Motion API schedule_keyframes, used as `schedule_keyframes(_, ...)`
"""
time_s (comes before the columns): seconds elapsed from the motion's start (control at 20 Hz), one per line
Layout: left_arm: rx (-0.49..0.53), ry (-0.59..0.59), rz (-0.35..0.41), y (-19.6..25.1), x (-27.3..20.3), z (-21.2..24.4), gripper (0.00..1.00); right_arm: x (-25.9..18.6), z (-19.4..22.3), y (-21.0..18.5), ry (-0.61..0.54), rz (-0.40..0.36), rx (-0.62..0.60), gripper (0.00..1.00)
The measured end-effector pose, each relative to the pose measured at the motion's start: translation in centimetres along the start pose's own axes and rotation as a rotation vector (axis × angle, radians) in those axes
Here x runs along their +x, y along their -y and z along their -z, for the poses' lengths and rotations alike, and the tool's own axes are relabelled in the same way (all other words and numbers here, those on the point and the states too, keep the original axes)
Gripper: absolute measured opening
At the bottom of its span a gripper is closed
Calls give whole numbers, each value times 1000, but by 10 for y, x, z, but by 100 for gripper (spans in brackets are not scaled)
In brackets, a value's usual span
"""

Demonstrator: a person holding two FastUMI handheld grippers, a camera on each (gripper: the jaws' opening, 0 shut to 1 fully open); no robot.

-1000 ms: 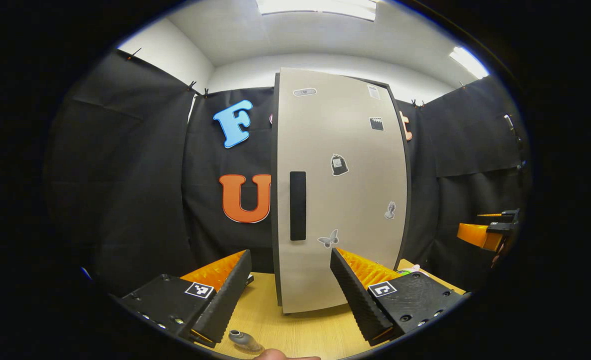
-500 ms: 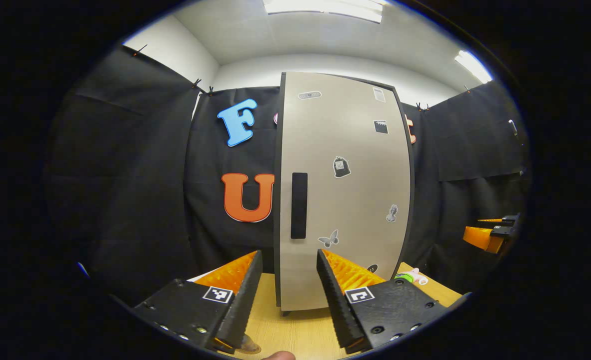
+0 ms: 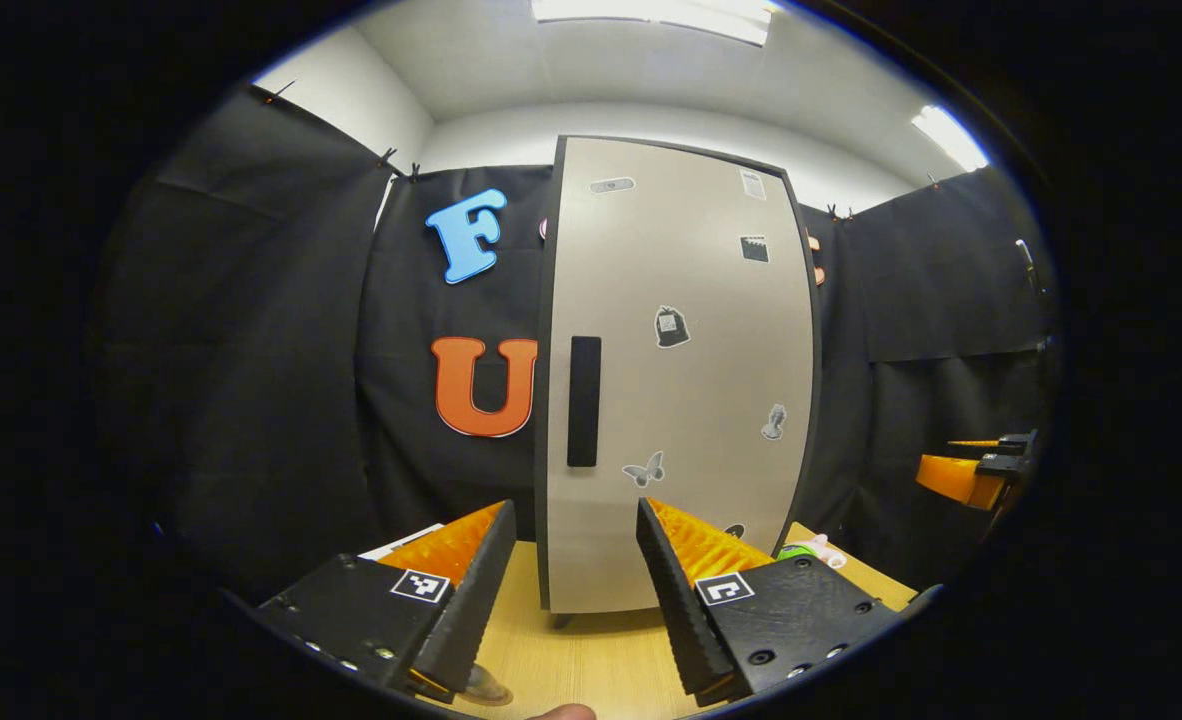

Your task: Open the cabinet door with the right hand, grasp the bottle in the cabinet with the left hand and place it on the coaster, then close the cabinet door with the right hand.

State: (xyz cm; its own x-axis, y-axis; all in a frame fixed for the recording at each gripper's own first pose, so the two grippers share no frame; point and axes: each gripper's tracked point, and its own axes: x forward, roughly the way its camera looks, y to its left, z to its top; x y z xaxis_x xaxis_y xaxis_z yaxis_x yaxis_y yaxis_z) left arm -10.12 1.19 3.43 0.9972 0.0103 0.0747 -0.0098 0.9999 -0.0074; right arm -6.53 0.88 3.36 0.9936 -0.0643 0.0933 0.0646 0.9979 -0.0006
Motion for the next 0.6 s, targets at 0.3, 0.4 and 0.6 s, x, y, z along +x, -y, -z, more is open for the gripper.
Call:
schedule_keyframes(0.3, -25, -8, 16, 2, 3, 2, 92, -2, -8, 0, 14, 4, 6, 96)
schedule_keyframes(0.4, -24, 4, 16, 1, 1, -4, 84, -3, -9, -1, 18, 5, 5, 96)
schedule_keyframes(0.6, -16, 10, 18, -1, 1, -4, 95, -3, -3, -1, -3, 7, 23, 96)
